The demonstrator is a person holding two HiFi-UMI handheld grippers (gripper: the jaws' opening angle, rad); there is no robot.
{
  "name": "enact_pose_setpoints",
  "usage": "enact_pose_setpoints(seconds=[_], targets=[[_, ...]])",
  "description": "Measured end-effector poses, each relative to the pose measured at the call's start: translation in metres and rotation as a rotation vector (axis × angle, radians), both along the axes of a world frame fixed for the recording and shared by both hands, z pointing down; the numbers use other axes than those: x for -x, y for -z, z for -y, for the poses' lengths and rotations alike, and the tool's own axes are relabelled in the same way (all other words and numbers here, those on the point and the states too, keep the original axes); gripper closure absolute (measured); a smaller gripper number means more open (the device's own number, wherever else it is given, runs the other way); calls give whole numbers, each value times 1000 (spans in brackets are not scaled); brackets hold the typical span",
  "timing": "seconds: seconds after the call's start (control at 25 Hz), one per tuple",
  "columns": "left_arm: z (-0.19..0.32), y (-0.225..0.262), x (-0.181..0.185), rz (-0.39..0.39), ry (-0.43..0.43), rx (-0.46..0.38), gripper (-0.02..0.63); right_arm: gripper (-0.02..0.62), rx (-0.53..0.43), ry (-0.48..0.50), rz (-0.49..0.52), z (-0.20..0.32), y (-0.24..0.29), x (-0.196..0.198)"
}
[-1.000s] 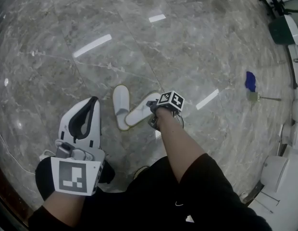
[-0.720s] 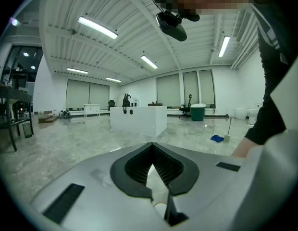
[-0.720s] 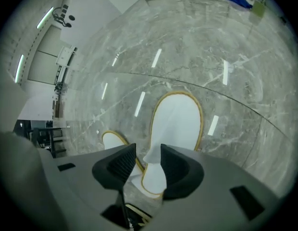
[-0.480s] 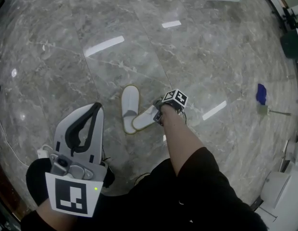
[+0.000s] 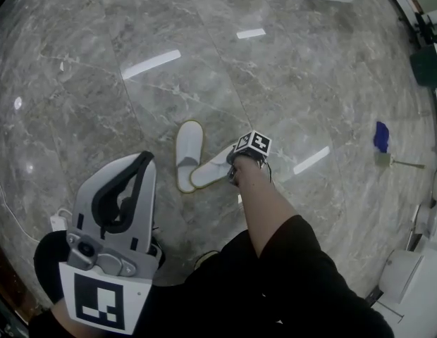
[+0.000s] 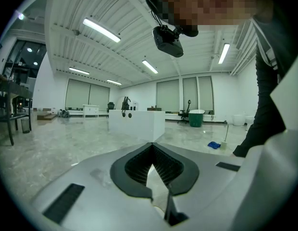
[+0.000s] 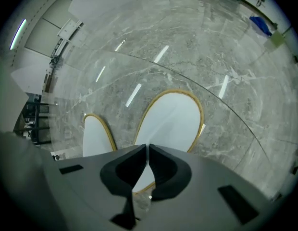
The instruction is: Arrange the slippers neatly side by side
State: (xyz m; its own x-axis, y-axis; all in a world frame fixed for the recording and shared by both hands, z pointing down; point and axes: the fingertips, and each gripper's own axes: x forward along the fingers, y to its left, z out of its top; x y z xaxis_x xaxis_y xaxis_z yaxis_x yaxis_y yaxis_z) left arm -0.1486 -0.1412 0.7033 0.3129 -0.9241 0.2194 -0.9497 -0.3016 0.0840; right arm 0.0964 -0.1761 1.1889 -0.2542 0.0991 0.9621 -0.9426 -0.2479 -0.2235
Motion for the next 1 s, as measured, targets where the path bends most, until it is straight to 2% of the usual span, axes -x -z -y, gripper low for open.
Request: enact_pose_setpoints(seconds=[0.32, 0.4, 0.72, 1.0], targets=[[4, 8, -17, -15, -26, -23, 604, 579, -19, 234, 33, -14, 33, 5], [5, 8, -21, -20, -32, -27, 606, 580, -21, 264, 50, -15, 38, 9], [2, 8, -28, -18, -39, -21, 606, 581, -40, 192, 59, -12, 27, 20], [-2, 1, -19, -4, -29, -11, 604, 580, -47, 197, 84, -4, 12, 45]])
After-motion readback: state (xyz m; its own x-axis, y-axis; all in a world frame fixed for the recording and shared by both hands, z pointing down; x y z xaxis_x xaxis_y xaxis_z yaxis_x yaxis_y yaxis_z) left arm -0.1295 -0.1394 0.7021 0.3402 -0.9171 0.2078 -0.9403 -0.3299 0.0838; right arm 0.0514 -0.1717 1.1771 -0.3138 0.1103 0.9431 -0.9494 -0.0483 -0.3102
